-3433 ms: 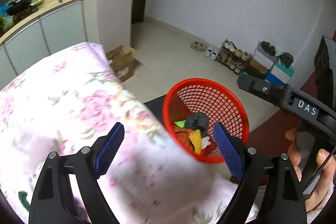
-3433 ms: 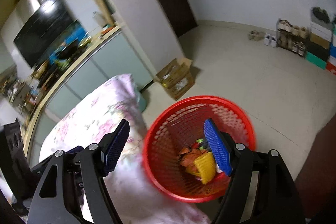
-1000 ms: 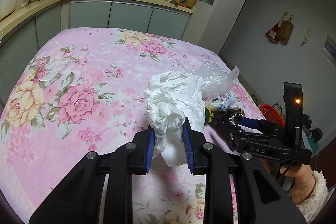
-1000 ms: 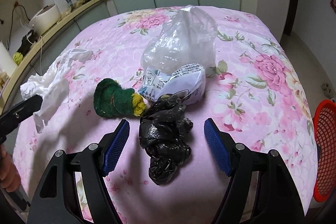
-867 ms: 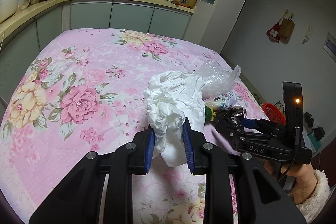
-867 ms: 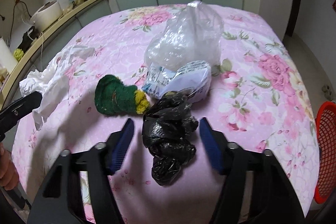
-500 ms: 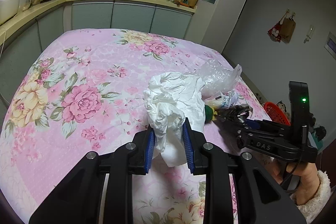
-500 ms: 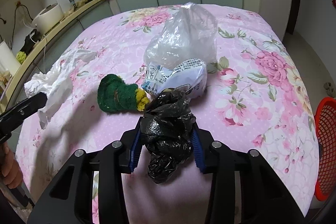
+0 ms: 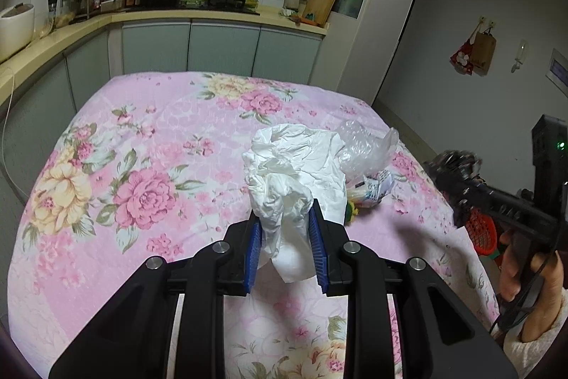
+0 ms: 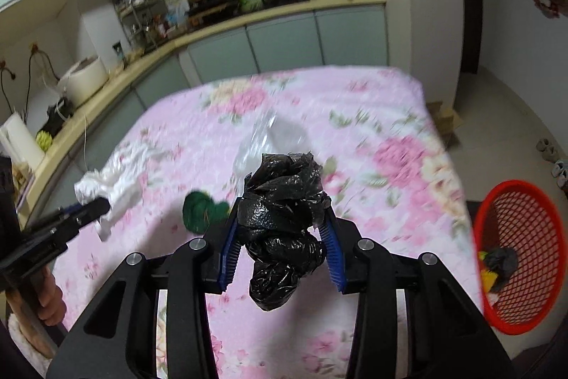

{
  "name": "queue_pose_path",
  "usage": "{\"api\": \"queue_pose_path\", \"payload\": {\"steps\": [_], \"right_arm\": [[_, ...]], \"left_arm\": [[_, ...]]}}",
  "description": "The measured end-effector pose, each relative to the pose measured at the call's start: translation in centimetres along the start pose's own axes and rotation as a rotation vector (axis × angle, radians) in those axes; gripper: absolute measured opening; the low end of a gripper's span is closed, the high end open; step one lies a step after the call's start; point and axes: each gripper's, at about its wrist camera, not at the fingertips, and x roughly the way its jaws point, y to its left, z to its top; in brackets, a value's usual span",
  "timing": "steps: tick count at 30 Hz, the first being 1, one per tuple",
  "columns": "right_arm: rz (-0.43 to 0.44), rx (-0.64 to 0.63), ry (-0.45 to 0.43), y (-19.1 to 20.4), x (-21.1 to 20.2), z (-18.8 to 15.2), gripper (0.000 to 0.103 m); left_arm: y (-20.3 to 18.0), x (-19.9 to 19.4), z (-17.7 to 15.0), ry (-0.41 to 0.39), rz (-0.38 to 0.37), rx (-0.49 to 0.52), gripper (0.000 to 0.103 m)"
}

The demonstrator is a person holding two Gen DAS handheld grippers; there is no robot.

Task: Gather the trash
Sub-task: 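Grasp the black plastic bag with the right tool while the left tool holds the tissue, then lift the white tissue and black bag with both tools toward the red basket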

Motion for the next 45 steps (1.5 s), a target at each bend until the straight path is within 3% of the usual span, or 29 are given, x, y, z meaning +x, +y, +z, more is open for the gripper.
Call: {"api": "queue_pose_path", "payload": {"steps": [24, 45], "right_arm": [[0.025, 0.023, -0.208, -2.0, -7.2, 5.3, 0.04], [-0.052, 0.099, -0.318, -7.0, -12.0, 5.9, 0.04]], "left_arm": [[-3.2, -2.4, 5.1, -0.134, 0.003, 0.11, 0.024], [-10.3, -0.8, 8.4, -0.167, -0.096, 0.216, 0.024]]}}
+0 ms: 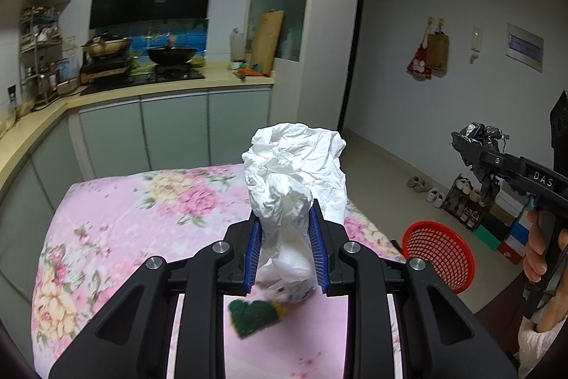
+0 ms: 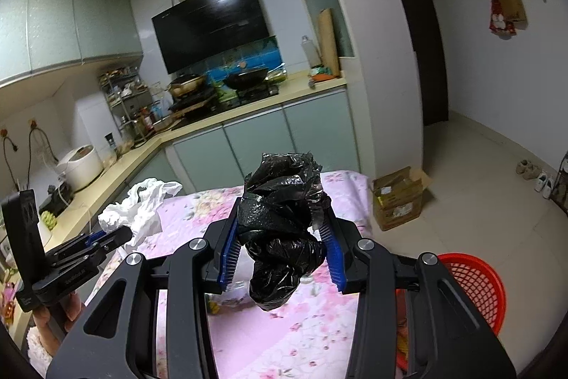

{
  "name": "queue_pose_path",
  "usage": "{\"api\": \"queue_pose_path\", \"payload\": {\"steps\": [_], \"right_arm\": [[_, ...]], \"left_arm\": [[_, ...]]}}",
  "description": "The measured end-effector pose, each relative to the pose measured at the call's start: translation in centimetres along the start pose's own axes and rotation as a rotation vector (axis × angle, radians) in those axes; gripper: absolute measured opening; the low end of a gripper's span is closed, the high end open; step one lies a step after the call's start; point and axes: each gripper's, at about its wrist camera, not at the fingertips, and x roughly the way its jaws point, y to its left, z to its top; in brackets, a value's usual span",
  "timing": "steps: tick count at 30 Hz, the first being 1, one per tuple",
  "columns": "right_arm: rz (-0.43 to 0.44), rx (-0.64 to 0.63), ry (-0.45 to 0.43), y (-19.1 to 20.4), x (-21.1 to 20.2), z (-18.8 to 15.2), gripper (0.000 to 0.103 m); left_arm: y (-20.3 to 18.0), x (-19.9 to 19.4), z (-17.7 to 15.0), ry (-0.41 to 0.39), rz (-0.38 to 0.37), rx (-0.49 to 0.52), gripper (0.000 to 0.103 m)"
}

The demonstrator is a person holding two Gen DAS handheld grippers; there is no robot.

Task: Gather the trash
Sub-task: 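Lift the white tissue and black bag with both tools toward the red basket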

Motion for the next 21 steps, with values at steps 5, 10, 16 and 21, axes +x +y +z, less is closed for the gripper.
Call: {"api": "queue_pose_path", "payload": {"steps": [5, 10, 16, 21], "right_arm": [[-0.025, 0.027, -0.01, -2.0, -0.9, 0.3, 0.04], [-0.064, 0.059, -0.017, -3.9, -1.4, 0.0, 0.04], [-0.115, 0.09, -0.019, -6.1, -2.0, -0.5, 0.04], [-0.175, 0.125, -0.014, -8.4, -2.6, -1.3, 0.04]], "left_arm": [[-2.4, 1.6, 0.9, 0.012, -0.045, 0.042, 0.024], [-4.8, 3.3, 1.4, 0.024, -0.083, 0.084, 0.024], [-8.0, 5.8, 1.6, 0.052, -0.145, 0.132, 0.024], [-10.7, 7.7, 1.6, 0.08, -0.213, 0.158, 0.024]]}}
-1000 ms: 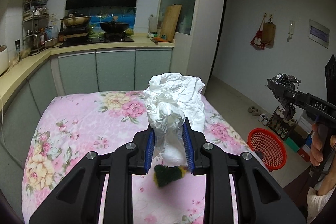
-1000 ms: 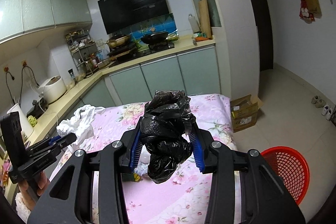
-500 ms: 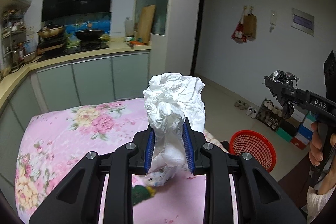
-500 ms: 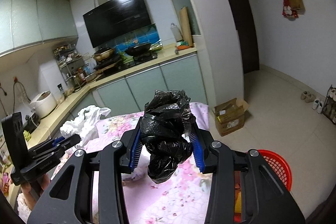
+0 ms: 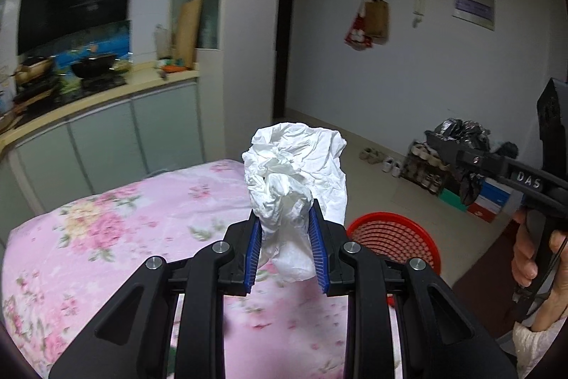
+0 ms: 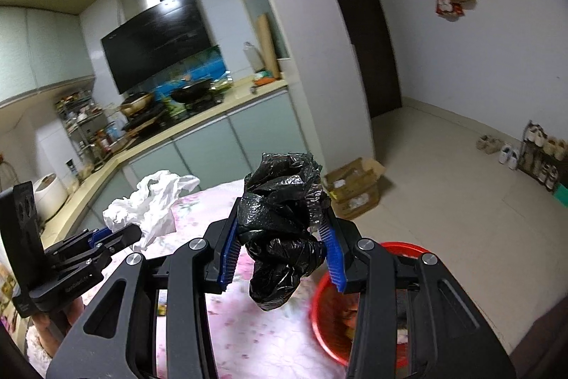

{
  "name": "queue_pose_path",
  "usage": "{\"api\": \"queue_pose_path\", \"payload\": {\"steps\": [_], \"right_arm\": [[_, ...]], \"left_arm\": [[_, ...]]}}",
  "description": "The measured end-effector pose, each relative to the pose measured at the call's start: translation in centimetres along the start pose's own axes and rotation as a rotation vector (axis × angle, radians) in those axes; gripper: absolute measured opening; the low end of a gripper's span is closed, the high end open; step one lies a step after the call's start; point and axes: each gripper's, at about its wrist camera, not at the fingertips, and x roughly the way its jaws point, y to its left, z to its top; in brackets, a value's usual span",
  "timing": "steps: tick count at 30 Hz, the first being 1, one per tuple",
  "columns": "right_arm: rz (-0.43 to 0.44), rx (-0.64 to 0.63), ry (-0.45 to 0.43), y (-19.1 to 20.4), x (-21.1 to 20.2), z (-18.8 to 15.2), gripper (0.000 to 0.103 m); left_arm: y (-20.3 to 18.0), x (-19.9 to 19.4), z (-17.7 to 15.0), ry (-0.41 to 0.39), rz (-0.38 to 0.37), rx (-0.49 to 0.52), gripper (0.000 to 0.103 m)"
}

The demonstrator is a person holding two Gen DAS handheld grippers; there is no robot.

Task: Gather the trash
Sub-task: 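Lift the white tissue and black bag with both tools toward the red basket, then open both tools over the red basket to drop the tissue and bag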

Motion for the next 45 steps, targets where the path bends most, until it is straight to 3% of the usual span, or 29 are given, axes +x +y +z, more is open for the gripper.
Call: {"api": "queue_pose_path", "payload": {"steps": [8, 17, 26, 27, 29, 30, 31, 38, 45], "right_arm": [[-0.096, 0.079, 0.032, -4.0, 0.5, -1.5, 0.04], [-0.181, 0.157, 0.098, -7.9, 2.6, -3.4, 0.04], [-0.238, 0.257, 0.194, -11.0, 5.5, -5.9, 0.042], [-0.241, 0.272, 0.207, -11.3, 5.7, -6.1, 0.045], [-0.237, 0.311, 0.222, -11.9, 6.1, -6.5, 0.065], [-0.23, 0.338, 0.223, -12.3, 6.1, -6.6, 0.069], [-0.222, 0.357, 0.222, -12.6, 6.0, -6.8, 0.07], [-0.206, 0.36, 0.228, -12.4, 5.6, -7.0, 0.07], [-0.196, 0.301, 0.183, -10.5, 4.2, -6.3, 0.07]], "left_arm": [[-5.3, 5.7, -0.1, 0.087, -0.116, 0.068, 0.024], [-9.7, 13.4, -3.2, 0.281, -0.243, 0.103, 0.024], [-12.0, 18.4, -5.6, 0.413, -0.266, 0.137, 0.026], [-12.2, 18.7, -5.7, 0.421, -0.271, 0.142, 0.03], [-12.4, 19.0, -5.7, 0.429, -0.272, 0.151, 0.049], [-12.4, 19.0, -5.6, 0.426, -0.268, 0.154, 0.066], [-12.4, 18.8, -5.5, 0.417, -0.261, 0.152, 0.075], [-10.5, 18.1, -5.6, 0.414, -0.226, 0.096, 0.078], [-8.6, 14.7, -5.7, 0.354, -0.195, 0.066, 0.082]]}}
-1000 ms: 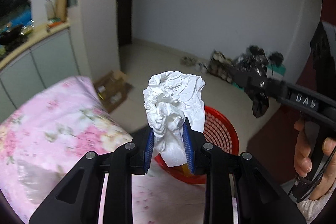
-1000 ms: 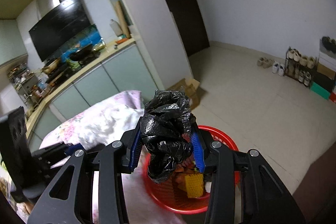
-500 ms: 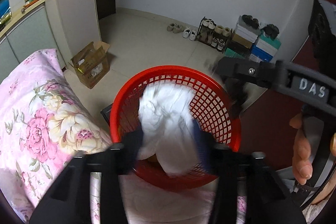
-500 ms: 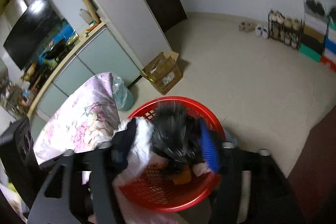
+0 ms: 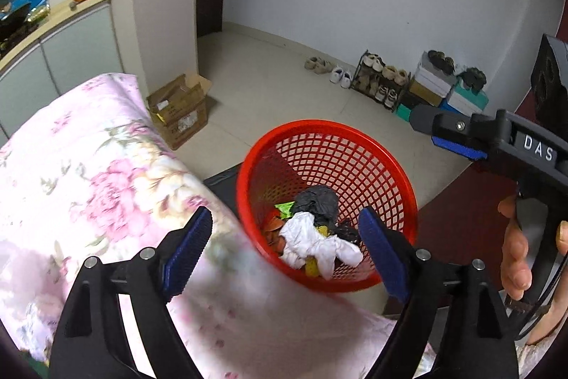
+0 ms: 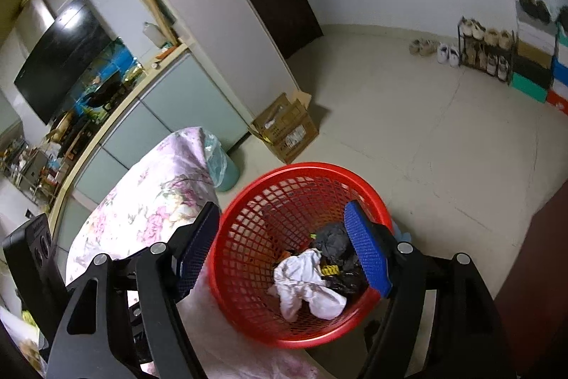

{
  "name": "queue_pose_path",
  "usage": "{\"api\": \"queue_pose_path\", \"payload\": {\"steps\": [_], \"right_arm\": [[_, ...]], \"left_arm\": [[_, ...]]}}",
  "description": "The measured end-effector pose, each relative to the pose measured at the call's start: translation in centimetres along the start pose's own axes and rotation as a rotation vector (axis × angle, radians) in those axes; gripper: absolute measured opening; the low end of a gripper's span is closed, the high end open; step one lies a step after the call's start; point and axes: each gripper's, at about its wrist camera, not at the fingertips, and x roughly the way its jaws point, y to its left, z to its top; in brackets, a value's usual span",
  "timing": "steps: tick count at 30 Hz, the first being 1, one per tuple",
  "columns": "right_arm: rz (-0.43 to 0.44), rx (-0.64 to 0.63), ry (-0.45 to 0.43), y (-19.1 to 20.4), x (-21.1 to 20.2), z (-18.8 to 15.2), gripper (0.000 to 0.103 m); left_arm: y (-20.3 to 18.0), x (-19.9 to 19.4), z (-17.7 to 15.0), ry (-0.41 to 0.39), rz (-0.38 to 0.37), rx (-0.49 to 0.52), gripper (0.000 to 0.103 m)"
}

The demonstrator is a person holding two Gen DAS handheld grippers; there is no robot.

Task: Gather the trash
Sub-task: 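Open both tools over the red basket to drop the tissue and bag, then return the left tool to the bed and grasp the green-yellow sponge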

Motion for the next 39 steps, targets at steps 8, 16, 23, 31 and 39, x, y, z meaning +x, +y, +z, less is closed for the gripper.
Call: {"api": "queue_pose_path", "payload": {"steps": [8, 16, 23, 31, 39], "right_arm": [[0.074, -0.16, 0.002, 5.6, -0.6, -1.7, 0.07], [0.163, -0.272, 0.071, 10.9, 0.6, -3.8, 0.07], [0.199, -0.343, 0.126, 14.9, 1.9, -5.4, 0.07], [0.233, -0.418, 0.178, 19.5, 3.3, -7.6, 0.07], [0.227, -0.472, 0.221, 21.8, 5.2, -9.1, 0.07]], "left_arm": [[2.5, -5.7, -3.7, -0.072, 0.052, -0.046, 0.082], [10.0, -12.8, -9.9, -0.118, 0.288, -0.153, 0.082], [18.1, -15.7, -14.3, -0.123, 0.388, -0.362, 0.082], [20.9, -13.0, -15.6, -0.086, 0.264, -0.415, 0.082], [19.8, -10.9, -15.6, -0.049, 0.216, -0.356, 0.049]]}}
